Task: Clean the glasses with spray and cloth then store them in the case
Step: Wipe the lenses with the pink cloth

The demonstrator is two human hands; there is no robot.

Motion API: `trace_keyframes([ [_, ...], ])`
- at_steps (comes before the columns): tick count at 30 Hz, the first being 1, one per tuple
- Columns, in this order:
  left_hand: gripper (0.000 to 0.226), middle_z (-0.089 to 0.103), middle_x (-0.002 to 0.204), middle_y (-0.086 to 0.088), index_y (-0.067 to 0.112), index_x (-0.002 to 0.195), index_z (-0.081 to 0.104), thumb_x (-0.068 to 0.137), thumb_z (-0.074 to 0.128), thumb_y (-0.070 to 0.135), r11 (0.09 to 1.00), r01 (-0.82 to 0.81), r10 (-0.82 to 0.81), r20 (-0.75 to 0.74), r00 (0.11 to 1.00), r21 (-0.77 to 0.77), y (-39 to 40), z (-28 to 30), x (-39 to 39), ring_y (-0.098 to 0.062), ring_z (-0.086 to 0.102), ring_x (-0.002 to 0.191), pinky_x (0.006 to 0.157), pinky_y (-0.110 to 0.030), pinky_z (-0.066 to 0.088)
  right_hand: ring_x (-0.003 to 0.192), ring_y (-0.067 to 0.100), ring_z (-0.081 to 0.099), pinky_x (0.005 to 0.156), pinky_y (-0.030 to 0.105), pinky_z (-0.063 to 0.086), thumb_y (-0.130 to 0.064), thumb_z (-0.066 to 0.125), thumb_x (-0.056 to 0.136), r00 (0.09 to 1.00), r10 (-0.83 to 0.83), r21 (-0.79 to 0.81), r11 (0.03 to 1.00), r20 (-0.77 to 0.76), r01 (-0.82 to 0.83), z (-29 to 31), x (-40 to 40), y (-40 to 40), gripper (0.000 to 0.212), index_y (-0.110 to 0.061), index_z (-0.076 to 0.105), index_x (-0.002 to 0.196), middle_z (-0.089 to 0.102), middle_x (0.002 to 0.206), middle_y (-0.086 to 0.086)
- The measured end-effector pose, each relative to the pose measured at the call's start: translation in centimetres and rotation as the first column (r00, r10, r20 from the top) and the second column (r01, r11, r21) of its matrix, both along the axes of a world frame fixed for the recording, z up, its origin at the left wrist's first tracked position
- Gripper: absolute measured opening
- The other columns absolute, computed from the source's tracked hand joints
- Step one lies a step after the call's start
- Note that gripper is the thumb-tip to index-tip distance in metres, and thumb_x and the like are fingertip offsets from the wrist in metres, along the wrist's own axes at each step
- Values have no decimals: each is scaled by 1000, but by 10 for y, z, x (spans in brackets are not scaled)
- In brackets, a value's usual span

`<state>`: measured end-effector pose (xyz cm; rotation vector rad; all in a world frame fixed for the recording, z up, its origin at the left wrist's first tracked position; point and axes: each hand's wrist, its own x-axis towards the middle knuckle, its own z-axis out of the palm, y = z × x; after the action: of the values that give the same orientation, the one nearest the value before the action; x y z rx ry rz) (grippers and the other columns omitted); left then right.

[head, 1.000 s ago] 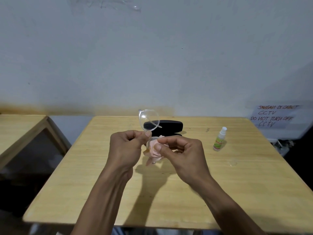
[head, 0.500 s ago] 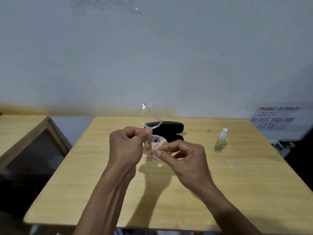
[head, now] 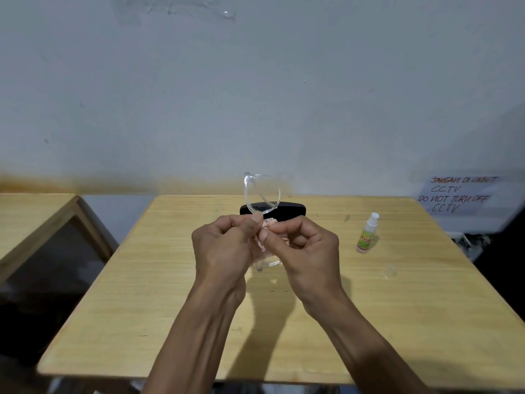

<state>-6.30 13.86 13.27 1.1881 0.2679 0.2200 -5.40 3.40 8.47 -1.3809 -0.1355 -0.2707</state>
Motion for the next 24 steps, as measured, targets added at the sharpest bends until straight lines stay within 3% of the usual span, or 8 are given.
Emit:
trace_keyframes([
  [4, 16, 59, 44, -6, -6, 70, 60, 86, 62, -8, 1000, 17, -17, 6, 1000, 24, 3, 1, -1, -10, 54, 32, 31, -16, 39, 73, 19, 73, 74, 28, 57, 2, 82, 77, 997, 30, 56, 998, -67, -26, -1, 0, 2, 24, -20, 74, 71, 78, 79, 9],
  [8, 17, 64, 55, -8, -5, 67, 60, 83, 66, -8, 999, -10, 9, 13, 1000, 40, 9, -4, 2, -7, 56, 38, 35, -18, 40, 66, 19, 71, 75, 35, 55, 1, 81, 77, 988, 65, 183, 982, -139, -39, 0, 1, 0, 23, -20, 73, 70, 76, 75, 11],
  [14, 20, 70, 65, -13, -4, 64, 62, 83, 68, -5, 1000, -23, 23, 13, 1000, 13, 4, -9, 6, -14, 62, 44, 42, -25, 50, 59, 12, 68, 61, 18, 51, 5, 74, 83, 983, 119, 217, 972, -139, -87, -1, -2, 7, 20, -9, 62, 78, 72, 68, 8],
  [18, 17, 68, 74, -21, -4, 67, 62, 83, 69, -2, 999, -31, 31, -23, 999, 11, 5, -7, 8, -17, 58, 39, 36, -21, 40, 75, 15, 72, 73, 20, 55, 1, 79, 81, 989, 87, 143, 987, -119, -70, -4, -3, 7, 21, -12, 64, 76, 76, 77, 11],
  [20, 18, 67, 76, -22, -4, 69, 61, 83, 70, 1, 999, -39, 40, -41, 998, 24, 7, -7, 10, -16, 52, 34, 35, -20, 36, 74, 14, 73, 72, 20, 55, -1, 81, 80, 992, 70, 74, 995, -105, -63, -5, -4, 7, 21, -14, 65, 74, 76, 76, 11],
  [24, 22, 59, 57, -18, -13, 76, 62, 82, 72, 5, 997, -59, 61, -22, 998, 50, 10, -7, 12, -23, 50, 34, 35, -23, 33, 71, 15, 73, 70, 25, 57, -6, 84, 78, 999, 15, -68, 998, -50, -19, -6, -5, -1, 15, -16, 73, 78, 79, 77, 6],
])
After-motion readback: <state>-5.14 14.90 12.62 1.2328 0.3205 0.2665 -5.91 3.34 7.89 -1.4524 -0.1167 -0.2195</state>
